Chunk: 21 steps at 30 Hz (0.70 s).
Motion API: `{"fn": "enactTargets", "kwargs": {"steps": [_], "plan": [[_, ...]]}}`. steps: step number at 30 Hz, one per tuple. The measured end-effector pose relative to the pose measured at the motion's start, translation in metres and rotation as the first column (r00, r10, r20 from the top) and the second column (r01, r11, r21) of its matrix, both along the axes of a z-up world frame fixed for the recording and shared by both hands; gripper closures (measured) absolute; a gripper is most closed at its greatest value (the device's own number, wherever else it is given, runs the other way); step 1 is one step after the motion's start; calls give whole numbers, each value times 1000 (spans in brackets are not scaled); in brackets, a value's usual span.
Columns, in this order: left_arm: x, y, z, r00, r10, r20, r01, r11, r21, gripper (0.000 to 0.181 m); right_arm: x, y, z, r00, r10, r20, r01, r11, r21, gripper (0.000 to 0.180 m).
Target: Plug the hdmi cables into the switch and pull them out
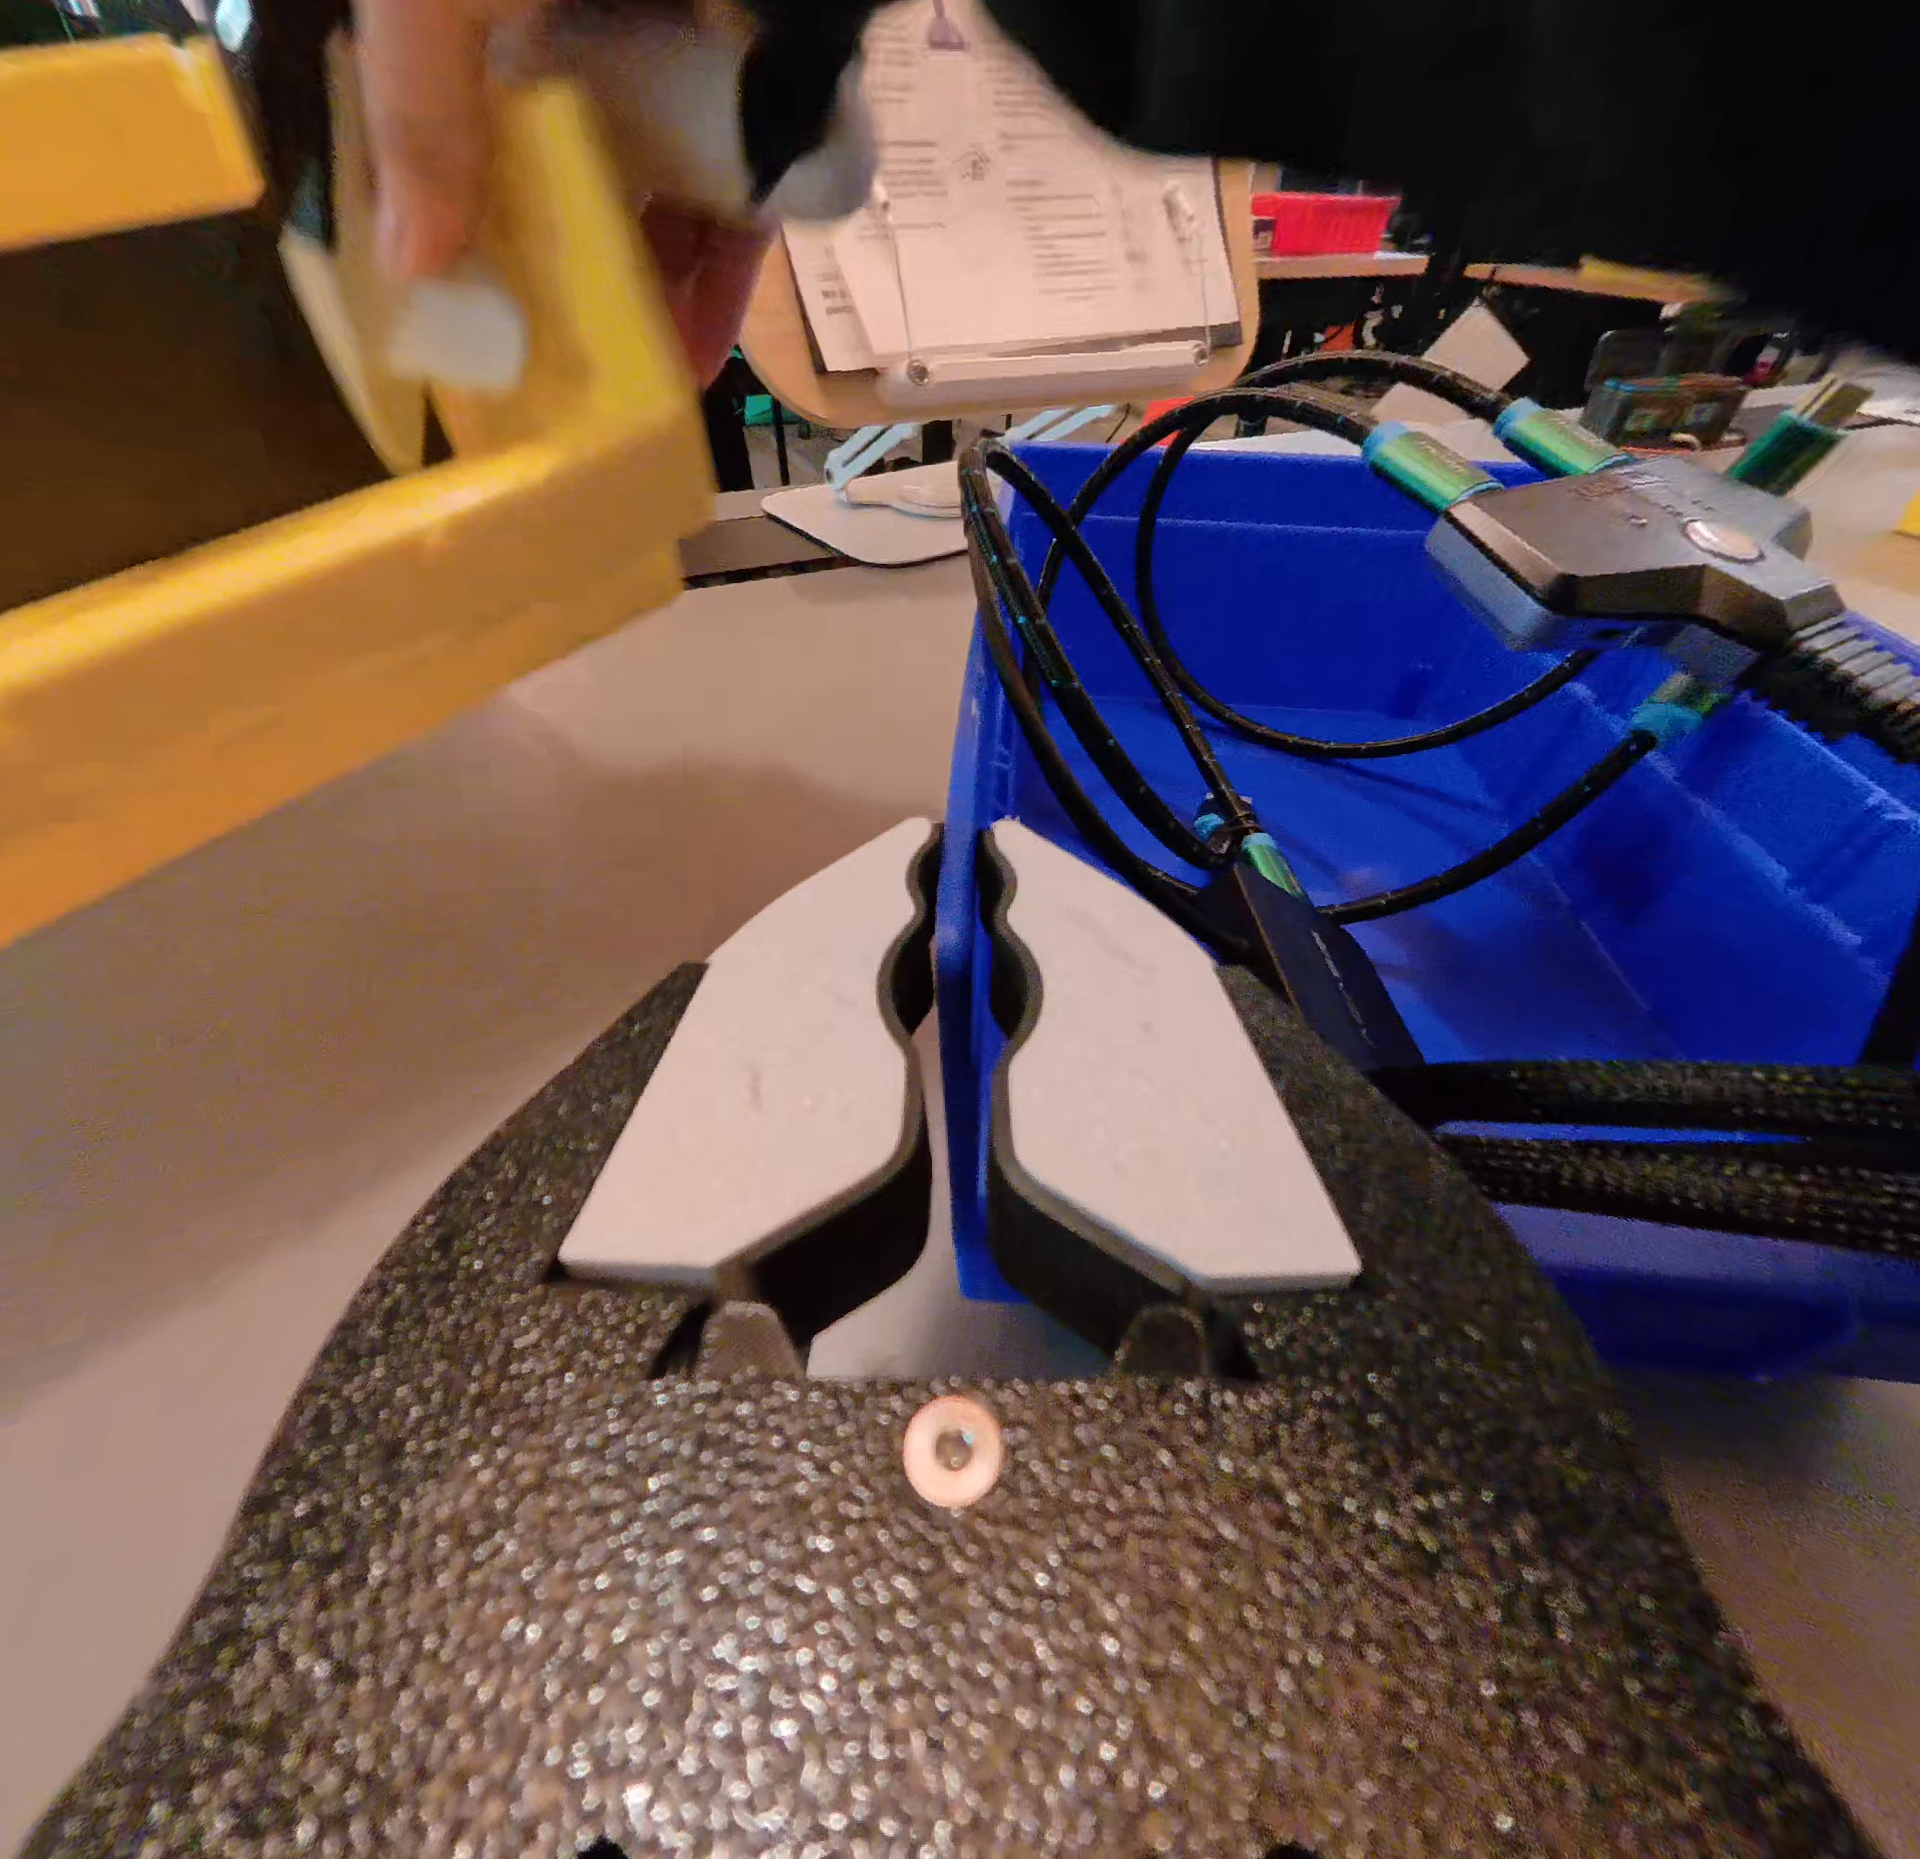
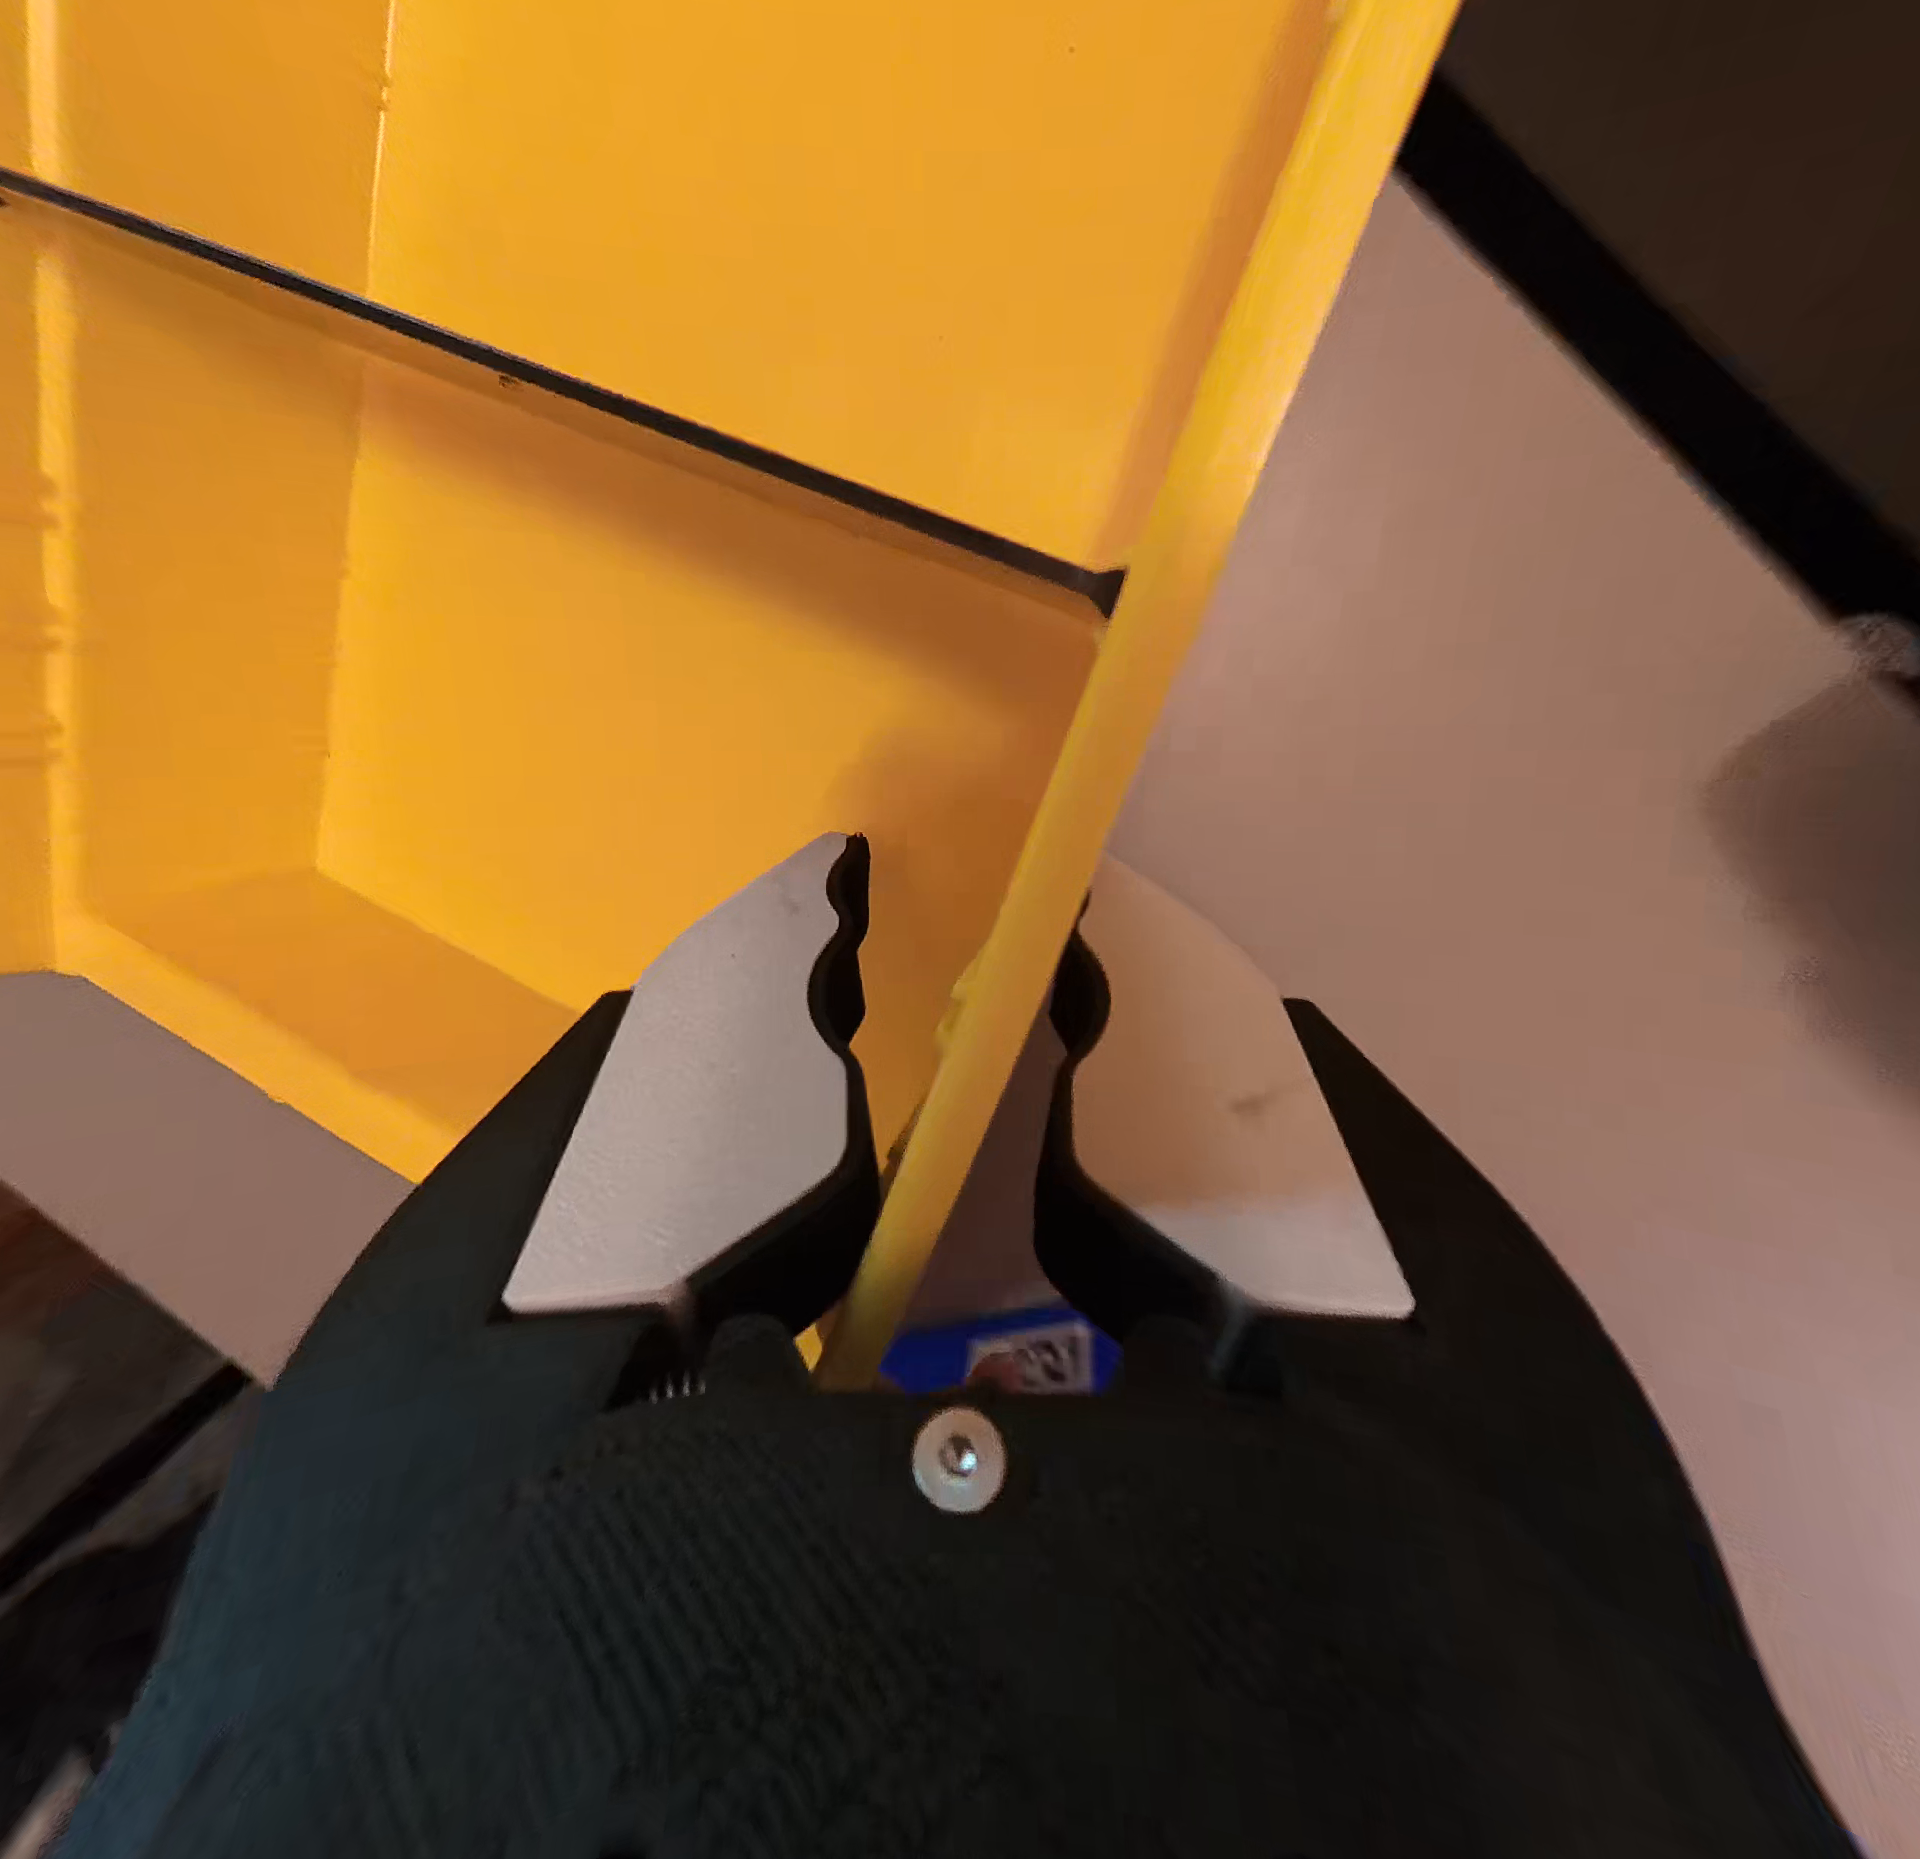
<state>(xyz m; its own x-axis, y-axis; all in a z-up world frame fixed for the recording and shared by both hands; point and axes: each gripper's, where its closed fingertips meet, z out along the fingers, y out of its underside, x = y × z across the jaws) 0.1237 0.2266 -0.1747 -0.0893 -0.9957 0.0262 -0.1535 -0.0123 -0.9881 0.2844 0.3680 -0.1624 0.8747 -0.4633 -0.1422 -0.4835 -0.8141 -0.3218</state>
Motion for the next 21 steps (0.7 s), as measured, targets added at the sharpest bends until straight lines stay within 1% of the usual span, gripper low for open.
{"fn": "enactTargets", "kwargs": {"steps": [3, 6, 9, 12, 14, 16, 18, 21], "plan": [[-2, 8, 0, 1000, 18, -2, -18, 1000, 7, 175, 22, -30, 50, 998, 32, 50, -34, 999, 31, 146], [-5, 22, 0, 999, 53, -8, -53, 998, 27, 174, 48, -75, 103, 995, 23, 92, -30, 997, 75, 146], [-10, 42, 0, 995, 99, -9, -99, 995, 32, 174, 72, -136, 147, 991, -23, 130, 6, 992, 127, 146], [-17, 68, 0, 987, 159, -6, -158, 987, 19, 174, 87, -210, 173, 982, -71, 175, 43, 986, 162, 147], [-22, 88, 0, 979, 204, 2, -204, 979, -6, 175, 93, -264, 175, 977, -114, 181, 82, 981, 177, 147], [-30, 108, 0, 968, 249, 6, -249, 967, -46, 176, 96, -319, 164, 971, -161, 179, 129, 976, 177, 147], [-37, 128, 0, 953, 303, 5, -302, 951, -68, 176, 95, -372, 140, 965, -204, 163, 178, 970, 165, 147], [-48, 152, 0, 929, 371, 4, -368, 924, -107, 176, 87, -446, 89, 957, -275, 95, 262, 957, 125, 146]]}}
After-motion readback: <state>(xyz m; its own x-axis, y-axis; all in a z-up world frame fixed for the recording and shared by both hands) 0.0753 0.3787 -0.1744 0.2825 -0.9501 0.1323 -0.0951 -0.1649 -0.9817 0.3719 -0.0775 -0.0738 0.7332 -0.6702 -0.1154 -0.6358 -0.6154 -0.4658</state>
